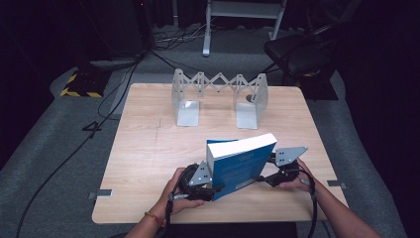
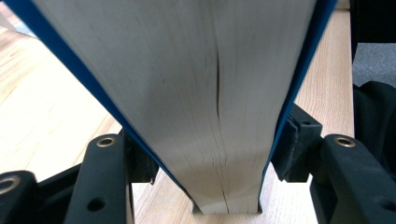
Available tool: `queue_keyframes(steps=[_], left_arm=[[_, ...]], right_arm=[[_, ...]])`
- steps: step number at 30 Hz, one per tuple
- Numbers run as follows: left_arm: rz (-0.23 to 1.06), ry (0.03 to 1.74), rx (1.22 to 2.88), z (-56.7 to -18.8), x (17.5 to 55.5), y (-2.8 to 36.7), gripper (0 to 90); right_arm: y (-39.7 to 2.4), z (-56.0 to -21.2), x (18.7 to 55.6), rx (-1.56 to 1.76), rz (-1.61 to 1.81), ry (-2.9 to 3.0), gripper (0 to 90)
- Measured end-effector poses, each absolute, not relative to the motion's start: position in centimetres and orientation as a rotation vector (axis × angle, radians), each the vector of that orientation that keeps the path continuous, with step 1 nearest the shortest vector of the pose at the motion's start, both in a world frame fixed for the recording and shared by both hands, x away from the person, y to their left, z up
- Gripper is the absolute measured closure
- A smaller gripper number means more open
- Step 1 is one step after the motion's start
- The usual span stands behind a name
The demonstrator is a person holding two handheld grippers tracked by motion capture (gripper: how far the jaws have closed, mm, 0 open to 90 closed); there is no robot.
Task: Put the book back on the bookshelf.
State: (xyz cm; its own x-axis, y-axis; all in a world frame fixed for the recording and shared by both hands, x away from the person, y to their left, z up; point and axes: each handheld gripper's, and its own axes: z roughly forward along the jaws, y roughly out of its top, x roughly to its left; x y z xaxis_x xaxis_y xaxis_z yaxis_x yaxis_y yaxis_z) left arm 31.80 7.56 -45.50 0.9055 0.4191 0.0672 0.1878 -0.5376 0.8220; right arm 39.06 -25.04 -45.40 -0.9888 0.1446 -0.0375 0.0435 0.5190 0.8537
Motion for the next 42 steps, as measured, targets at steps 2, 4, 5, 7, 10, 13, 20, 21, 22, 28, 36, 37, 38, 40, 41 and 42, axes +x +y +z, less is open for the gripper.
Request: queue_keyframes(steps=[2,4,5,7,10,13,20,21,22,28,36,37,38,40,41,42], left_arm=[[0.323,0.443,2.145,-45.5,31.8,7.6,40.4],[0.344,0.479,2.155,-45.6,32.0,7.6,34.8],[0.349,0.488,2.16,-45.5,32.0,7.6,32.2],[0.338,0.521,2.153,-45.9,32.0,8.0,30.1],[0.345,0.549,2.184,-46.6,32.0,8.2,26.7],[0.337,0.563,2.227,-47.6,32.1,8.0,24.3],[0.332,0.594,2.235,-48.7,32.5,8.2,23.8],[0.321,0.594,2.247,-48.8,32.6,8.4,23.8],[0.319,0.604,2.253,-49.0,32.8,8.4,22.7],[0.357,0.65,2.242,-49.0,33.4,8.7,20.9],[0.398,0.713,2.227,-49.1,34.9,8.8,17.3],[0.397,0.71,2.229,-49.1,35.0,8.8,17.3],[0.395,0.709,2.228,-49.1,35.1,8.8,16.9],[0.387,0.707,2.233,-49.2,35.2,8.9,15.8],[0.386,0.714,2.244,-49.2,35.4,8.9,15.7],[0.368,0.723,2.258,-49.4,35.5,9.0,15.3]], right_arm=[[-25.1,-44.4,39.0,0.16,1.505,2.62,42.0],[-25.0,-44.1,38.9,0.159,1.514,2.599,42.1],[-25.1,-44.0,38.8,0.165,1.52,2.596,42.6],[-25.2,-43.8,38.7,0.144,1.521,2.589,44.5],[-25.4,-43.4,38.5,0.133,1.56,2.576,46.2],[-25.3,-42.7,38.1,0.13,1.584,2.553,46.5],[-25.0,-40.7,37.1,0.115,1.658,2.471,47.8],[-24.8,-40.5,37.0,0.118,1.658,2.464,47.8],[-24.5,-40.2,36.8,0.12,1.662,2.453,48.2],[-23.9,-39.3,35.9,0.118,1.664,2.424,54.5],[-23.7,-39.0,35.1,0.157,1.621,2.399,57.0],[-23.6,-39.0,35.1,0.162,1.618,2.395,56.8],[-23.6,-39.0,35.1,0.156,1.613,2.392,56.5],[-23.5,-39.1,35.0,0.159,1.627,2.383,55.8],[-23.5,-39.2,35.1,0.161,1.639,2.384,55.4],[-23.4,-39.2,35.2,0.164,1.644,2.388,54.7]])
